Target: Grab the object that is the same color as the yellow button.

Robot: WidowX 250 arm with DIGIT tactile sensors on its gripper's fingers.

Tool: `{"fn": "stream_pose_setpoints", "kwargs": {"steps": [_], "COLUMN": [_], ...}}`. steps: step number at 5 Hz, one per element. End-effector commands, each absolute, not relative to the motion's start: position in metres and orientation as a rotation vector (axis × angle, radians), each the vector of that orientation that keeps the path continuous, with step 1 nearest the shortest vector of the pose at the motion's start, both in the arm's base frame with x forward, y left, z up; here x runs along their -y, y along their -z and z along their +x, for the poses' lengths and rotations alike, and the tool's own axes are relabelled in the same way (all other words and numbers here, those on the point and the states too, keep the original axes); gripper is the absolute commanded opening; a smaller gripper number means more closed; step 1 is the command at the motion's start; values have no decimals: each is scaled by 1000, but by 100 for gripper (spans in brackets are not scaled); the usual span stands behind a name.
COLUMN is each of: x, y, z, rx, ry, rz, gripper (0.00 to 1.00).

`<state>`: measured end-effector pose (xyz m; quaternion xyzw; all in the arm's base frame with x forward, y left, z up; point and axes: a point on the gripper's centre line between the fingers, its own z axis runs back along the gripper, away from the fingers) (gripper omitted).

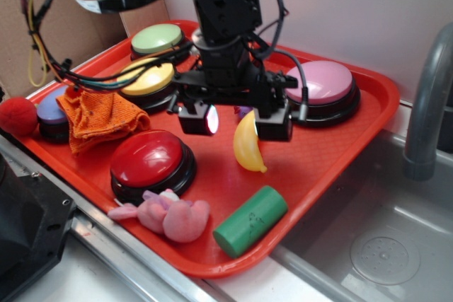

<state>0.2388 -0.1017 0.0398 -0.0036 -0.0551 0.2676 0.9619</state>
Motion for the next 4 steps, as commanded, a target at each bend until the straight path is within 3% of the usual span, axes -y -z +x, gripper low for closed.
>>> {"fn": "stream_pose_setpoints", "kwargs": {"steps": [1,2,3,4], "x": [105,103,103,106], "y": [-29,-22,-21,-31], "z": [256,260,258,250], "rx": [141,145,152,153], "ry": [-525,-542,-527,-467], "rz": [-26,-28,-17,18], "gripper": [100,28,0,0]}}
